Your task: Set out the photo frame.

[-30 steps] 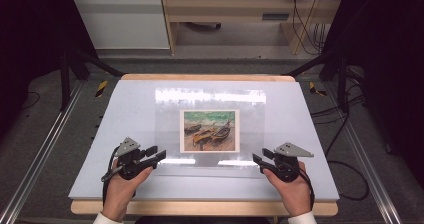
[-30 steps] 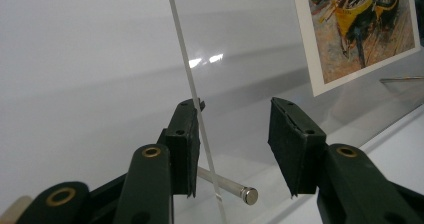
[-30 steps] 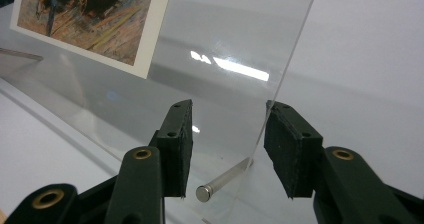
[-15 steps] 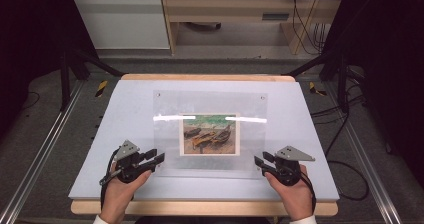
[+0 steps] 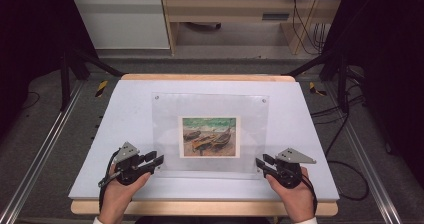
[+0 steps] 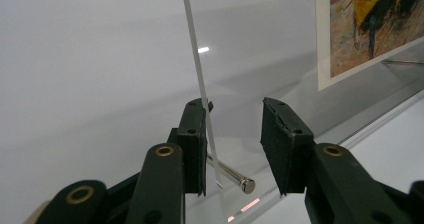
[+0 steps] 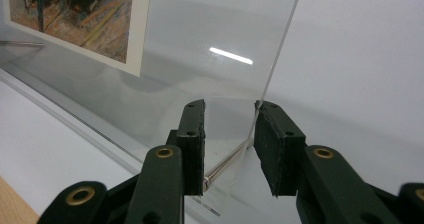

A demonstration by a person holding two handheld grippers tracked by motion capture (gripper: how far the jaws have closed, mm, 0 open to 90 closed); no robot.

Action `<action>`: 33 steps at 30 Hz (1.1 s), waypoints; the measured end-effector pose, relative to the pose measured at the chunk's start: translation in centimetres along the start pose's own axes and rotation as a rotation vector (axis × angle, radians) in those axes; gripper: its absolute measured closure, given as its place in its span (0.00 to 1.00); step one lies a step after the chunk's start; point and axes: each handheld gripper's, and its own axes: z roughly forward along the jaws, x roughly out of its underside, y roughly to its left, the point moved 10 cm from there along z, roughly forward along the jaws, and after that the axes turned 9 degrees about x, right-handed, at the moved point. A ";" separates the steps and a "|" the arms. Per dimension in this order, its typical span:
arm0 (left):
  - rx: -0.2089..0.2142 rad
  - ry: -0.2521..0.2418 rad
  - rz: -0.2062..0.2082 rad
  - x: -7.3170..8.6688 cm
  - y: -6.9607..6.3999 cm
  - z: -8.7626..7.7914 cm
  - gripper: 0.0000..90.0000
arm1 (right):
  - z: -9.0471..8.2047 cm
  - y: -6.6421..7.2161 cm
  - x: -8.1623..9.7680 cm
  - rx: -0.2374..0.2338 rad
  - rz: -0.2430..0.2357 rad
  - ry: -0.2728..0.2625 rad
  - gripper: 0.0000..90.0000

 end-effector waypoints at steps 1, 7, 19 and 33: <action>-0.001 0.000 0.001 0.0 0.0 0.0 0.70 | 0.0 0.0 0.0 0.000 -0.001 -0.001 0.74; 0.000 0.007 0.006 0.2 -0.1 -0.1 0.71 | -0.2 0.0 0.2 -0.001 -0.003 0.001 0.75; 0.001 0.020 0.018 0.5 -0.3 -0.3 0.72 | -0.4 0.1 0.6 0.007 -0.004 0.004 0.78; 0.009 0.048 0.026 1.4 -0.7 -0.7 0.74 | -1.0 0.5 1.5 0.000 -0.015 0.018 0.79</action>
